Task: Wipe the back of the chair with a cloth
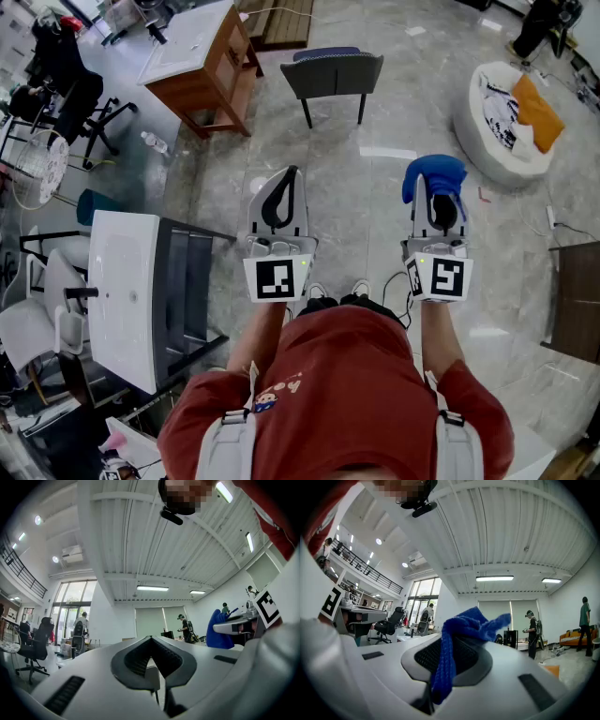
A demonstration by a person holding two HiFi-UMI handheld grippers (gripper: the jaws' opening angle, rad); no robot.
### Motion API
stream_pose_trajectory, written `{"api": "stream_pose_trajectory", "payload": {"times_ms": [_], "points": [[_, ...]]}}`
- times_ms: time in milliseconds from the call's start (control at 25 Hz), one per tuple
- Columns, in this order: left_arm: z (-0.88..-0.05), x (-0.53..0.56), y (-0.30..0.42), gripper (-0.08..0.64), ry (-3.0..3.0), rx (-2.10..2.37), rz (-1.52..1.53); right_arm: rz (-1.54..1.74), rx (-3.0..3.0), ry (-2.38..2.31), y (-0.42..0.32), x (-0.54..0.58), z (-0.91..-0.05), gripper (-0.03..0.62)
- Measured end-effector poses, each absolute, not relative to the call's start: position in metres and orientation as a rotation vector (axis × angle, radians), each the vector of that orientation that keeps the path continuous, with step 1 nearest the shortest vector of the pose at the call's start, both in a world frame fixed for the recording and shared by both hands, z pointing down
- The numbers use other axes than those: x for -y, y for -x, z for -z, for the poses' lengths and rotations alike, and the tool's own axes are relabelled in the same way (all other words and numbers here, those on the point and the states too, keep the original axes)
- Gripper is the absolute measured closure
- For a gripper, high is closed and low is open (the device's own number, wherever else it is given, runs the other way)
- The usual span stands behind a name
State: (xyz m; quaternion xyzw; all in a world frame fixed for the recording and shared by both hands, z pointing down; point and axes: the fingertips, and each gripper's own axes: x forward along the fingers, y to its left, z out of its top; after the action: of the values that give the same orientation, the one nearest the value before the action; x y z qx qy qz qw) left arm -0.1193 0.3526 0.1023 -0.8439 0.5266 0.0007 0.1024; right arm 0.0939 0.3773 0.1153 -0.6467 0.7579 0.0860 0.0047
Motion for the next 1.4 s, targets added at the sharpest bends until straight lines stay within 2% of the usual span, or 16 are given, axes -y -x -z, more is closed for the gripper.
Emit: {"api": "stream_pose_trajectory", "payload": {"times_ms": [760, 1400], "points": [[-0.103, -0.361, 0.069, 0.548, 2.494, -1.538, 0.013, -0.264, -2.326, 2.032, -0.145, -0.387, -0.118, 0.537], [-0.125, -0.358, 0.019, 0.548, 2.458, -1.609, 0.096, -0.140, -2.369, 1.955, -0.199, -0.367, -0.154, 0.537]]}}
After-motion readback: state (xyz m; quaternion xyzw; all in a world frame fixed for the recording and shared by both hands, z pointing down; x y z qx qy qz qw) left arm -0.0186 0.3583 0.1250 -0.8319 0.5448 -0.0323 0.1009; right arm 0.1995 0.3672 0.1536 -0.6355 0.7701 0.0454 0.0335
